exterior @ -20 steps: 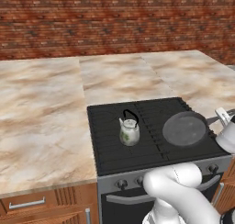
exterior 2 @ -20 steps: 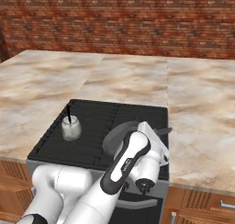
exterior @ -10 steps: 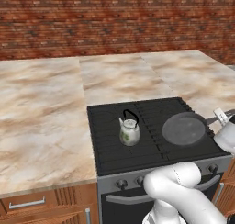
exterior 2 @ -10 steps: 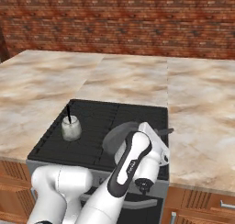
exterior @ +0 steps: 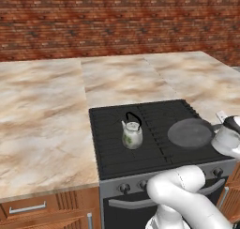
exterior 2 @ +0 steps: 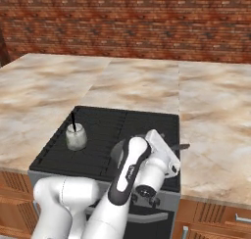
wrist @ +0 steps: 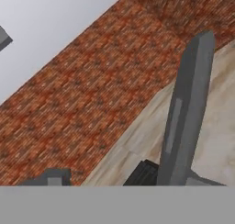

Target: Pick the pan from the cabinet and place it on the stove. Then turn on the stove burner for the pan.

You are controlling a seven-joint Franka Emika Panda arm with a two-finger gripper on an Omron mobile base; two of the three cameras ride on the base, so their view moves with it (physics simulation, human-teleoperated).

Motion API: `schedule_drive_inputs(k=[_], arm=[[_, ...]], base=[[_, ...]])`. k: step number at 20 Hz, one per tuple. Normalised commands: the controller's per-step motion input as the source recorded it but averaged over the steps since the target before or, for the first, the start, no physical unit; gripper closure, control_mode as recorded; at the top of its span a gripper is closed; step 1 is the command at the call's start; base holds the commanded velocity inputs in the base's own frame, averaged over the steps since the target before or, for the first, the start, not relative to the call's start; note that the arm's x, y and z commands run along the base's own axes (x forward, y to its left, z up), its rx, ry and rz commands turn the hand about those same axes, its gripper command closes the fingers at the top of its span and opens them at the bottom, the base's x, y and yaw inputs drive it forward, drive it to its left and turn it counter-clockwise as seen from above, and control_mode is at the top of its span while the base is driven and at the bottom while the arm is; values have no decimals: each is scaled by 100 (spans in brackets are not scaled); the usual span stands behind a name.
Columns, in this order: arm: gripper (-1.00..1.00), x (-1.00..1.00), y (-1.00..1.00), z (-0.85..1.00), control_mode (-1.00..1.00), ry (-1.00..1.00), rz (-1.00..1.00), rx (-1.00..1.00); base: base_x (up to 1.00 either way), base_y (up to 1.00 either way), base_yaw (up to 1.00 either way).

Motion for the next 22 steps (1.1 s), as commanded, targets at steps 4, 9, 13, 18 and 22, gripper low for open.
schedule_drive_inputs(k=[4, 9, 13, 18, 22], arm=[[-100, -18, -2, 16, -100, 18, -13, -4], [-100, -17, 0, 18, -100, 25, -15, -6], [-100, -22, -3, 43, -100, 28, -15, -2], [-100, -22, -13, 71, -100, 28, -13, 0], [-100, -25, -12, 58, -100, 28, -10, 0]], base=[[0, 0, 0], [0, 0, 0], [0, 0, 0], [0, 0, 0], [0, 0, 0]])
